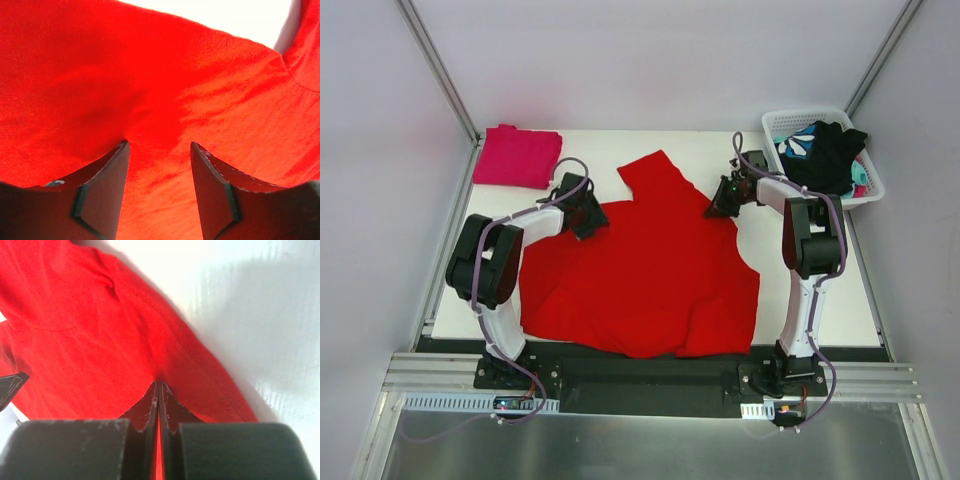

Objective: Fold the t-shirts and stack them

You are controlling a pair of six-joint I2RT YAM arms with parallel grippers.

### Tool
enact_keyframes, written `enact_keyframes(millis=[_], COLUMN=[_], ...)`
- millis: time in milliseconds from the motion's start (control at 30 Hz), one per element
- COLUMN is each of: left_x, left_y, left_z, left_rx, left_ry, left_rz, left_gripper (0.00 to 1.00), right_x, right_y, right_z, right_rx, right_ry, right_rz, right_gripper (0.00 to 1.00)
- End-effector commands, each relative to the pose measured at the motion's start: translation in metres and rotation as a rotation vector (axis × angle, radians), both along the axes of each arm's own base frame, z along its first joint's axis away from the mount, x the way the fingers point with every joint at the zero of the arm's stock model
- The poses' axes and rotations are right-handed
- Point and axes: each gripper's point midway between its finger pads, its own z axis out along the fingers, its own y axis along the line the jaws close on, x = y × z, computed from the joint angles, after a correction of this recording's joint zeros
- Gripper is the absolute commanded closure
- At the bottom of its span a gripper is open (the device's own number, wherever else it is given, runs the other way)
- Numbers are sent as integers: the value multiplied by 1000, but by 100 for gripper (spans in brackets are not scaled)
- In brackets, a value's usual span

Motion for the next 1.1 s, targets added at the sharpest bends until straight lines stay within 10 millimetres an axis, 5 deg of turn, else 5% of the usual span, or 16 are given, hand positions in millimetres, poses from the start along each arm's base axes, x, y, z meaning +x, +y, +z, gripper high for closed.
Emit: enact_keyframes(millis=[0, 67, 233, 667, 800, 1067], left_x=[10, 12, 14, 6, -2, -8], left_y=[0, 2, 13, 43, 46, 56], left_z=[7, 16, 50, 184, 184, 124], left_rx=[-12, -4, 65, 147, 148, 211], left_ry=[-18, -44, -105, -368, -369, -232], left_rz=[-4, -9, -40, -23, -25, 6], left_gripper=[44, 38, 1, 1, 1, 15], right_x=[11, 13, 26, 79, 86, 72], right_y=[-3, -5, -13, -47, -52, -23], right_z=[5, 2, -5, 3, 20, 104], right_rx=[29, 29, 45, 46, 89, 42], right_ry=[5, 14, 22, -22, -39, -194], right_rz=[-7, -16, -45, -137, -144, -41], right_gripper=[99, 99, 99, 99, 99, 99])
